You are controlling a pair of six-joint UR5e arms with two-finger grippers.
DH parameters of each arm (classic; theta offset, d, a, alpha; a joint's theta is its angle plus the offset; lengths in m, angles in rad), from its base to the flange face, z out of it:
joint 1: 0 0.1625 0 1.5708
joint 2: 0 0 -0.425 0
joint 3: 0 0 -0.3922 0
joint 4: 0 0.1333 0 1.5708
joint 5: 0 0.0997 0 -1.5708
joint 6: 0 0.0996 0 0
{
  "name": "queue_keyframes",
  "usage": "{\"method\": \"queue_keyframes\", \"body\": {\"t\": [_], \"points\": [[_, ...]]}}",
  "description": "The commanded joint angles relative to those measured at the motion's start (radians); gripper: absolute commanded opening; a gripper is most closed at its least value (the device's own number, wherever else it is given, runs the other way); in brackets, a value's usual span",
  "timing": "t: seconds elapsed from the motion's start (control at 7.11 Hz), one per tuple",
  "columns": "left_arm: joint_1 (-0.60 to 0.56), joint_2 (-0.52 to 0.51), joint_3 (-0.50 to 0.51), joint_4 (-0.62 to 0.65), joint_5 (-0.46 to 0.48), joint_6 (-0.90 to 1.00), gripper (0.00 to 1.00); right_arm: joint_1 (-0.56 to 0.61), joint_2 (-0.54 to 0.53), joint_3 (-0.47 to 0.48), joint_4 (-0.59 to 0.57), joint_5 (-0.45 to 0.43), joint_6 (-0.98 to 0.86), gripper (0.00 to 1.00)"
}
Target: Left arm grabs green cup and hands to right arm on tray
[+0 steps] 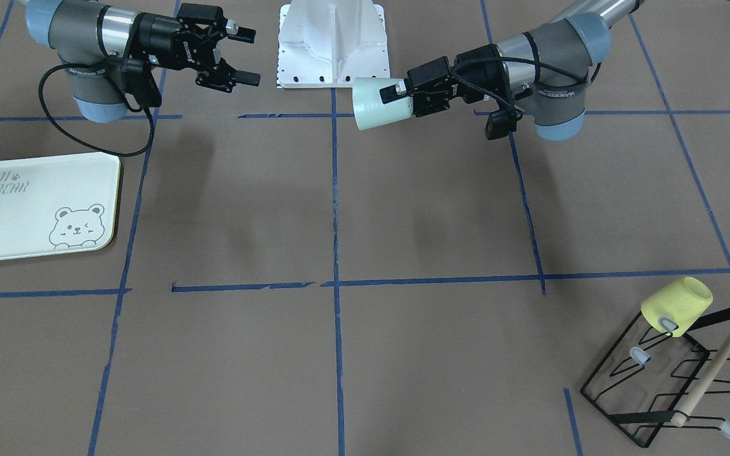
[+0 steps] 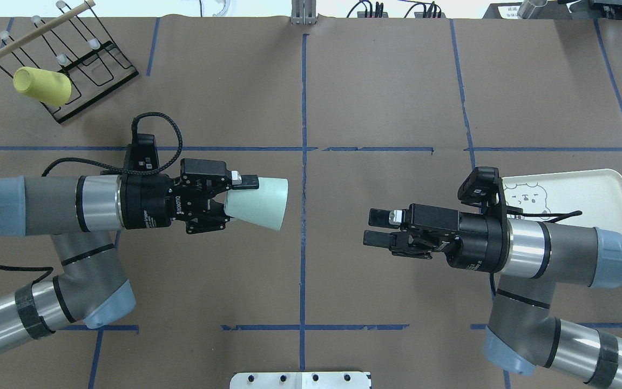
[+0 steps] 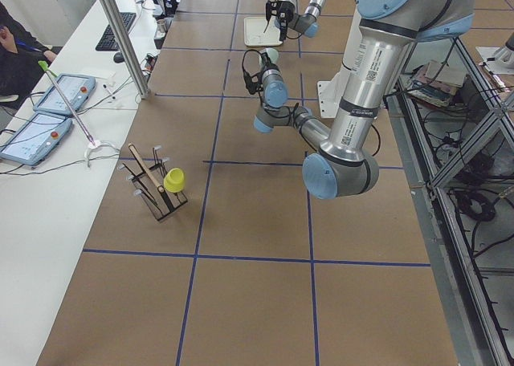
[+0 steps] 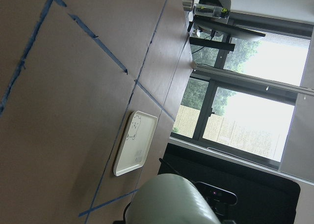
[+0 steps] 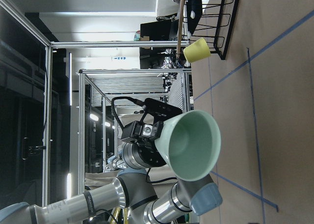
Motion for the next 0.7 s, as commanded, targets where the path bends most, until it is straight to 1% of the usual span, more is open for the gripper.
{"method": "queue_keyframes", "body": {"t": [0.0,0.14,0.42,0.56], "points": [[0.047,-0.003,0.001,-0.035,0.047,-0.006,0.18,-0.015,0.082,-0.053,-0.006,-0.053,0.011,0.92],[0.047,-0.006,-0.001,-0.036,0.047,-0.007,0.18,-0.015,0.136,-0.112,-0.006,-0.065,0.011,0.92],[0.051,-0.004,0.001,-0.036,0.047,-0.016,0.18,-0.016,0.158,-0.126,-0.008,-0.079,0.011,0.92],[0.053,-0.004,0.001,-0.035,0.047,-0.016,0.18,-0.016,0.185,-0.127,-0.031,-0.091,0.011,0.92]]}}
